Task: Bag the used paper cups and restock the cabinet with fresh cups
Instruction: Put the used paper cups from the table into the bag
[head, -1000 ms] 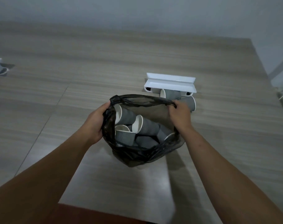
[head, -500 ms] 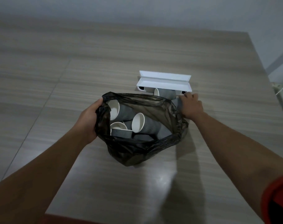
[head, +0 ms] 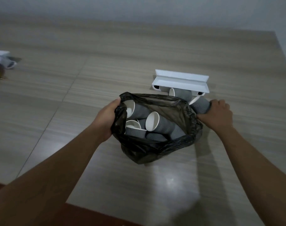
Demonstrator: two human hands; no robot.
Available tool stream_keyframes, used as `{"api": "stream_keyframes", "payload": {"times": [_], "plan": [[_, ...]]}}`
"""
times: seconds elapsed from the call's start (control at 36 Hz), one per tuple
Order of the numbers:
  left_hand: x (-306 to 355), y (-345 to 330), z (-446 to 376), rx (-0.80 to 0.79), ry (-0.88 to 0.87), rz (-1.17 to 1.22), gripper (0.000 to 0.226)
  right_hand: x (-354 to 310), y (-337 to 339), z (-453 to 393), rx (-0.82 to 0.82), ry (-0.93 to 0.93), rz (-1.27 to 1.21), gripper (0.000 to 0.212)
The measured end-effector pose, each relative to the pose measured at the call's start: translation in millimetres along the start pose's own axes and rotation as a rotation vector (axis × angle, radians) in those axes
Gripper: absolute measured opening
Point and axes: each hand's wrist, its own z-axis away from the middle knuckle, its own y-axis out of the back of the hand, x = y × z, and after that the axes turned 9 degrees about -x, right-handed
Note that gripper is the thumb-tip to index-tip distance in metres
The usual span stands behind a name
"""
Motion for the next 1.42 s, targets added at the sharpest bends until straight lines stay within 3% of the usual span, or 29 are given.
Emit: {"api": "stream_keyframes", "payload": {"times": [0.14, 0.25, 0.36, 0.61, 0.72, 0.81, 0.89, 0.94, 1.0, 1.17, 1.25, 1.42], "plan": [[0.8, 3.9, 4.4, 0.040, -0.016, -0.042, 0.039, -21.8, 32.1, 46.9, 0.076, 0.112, -0.559, 0.052], [3.1, 2.2, 8.6, 0.030, -0.022, -0.071, 0.039, -74.8, 51.3, 87.3, -0.082, 0.347, -0.776, 0.072], [4.5, -1.3, 11.8, 0.010, -0.025, -0.093, 0.039, -122.7, 35.0, 101.1, -0.258, 0.589, -0.586, 0.076], [6.2, 6.0, 12.6, 0.044, -0.057, -0.149, 0.030, -150.4, -11.9, 87.9, -0.212, 0.752, -0.015, 0.072], [4.8, 15.1, 9.4, 0.061, -0.063, -0.155, 0.028, -150.3, -21.0, 82.6, -0.215, 0.787, 0.102, 0.073], [4.2, 16.3, 6.7, 0.063, -0.070, -0.130, 0.029, -147.7, -11.5, 76.5, -0.265, 0.847, -0.175, 0.057], [4.7, 15.4, 3.5, 0.065, -0.070, -0.107, 0.029, -139.8, 0.9, 59.3, -0.072, 0.719, -0.636, 0.027], [6.3, 12.9, 0.9, 0.059, -0.071, -0.099, 0.028, -131.0, 8.0, 34.5, 0.072, 0.541, -0.744, 0.024], [7.1, 10.9, -1.5, 0.043, -0.070, -0.086, 0.028, -119.9, 10.6, 3.2, 0.113, 0.402, -0.605, 0.035], [7.1, 1.8, -6.2, 0.043, -0.052, -0.066, 0.029, -83.7, -9.8, -64.1, -0.166, 0.298, 0.017, 0.073], [8.1, -1.4, -7.3, 0.028, -0.035, -0.066, 0.031, -76.2, -20.0, -80.9, -0.220, 0.326, 0.183, 0.066], [9.4, -2.5, -7.5, -0.014, 0.003, -0.089, 0.035, -86.1, -29.9, -95.2, -0.130, 0.290, 0.303, 0.037]]}}
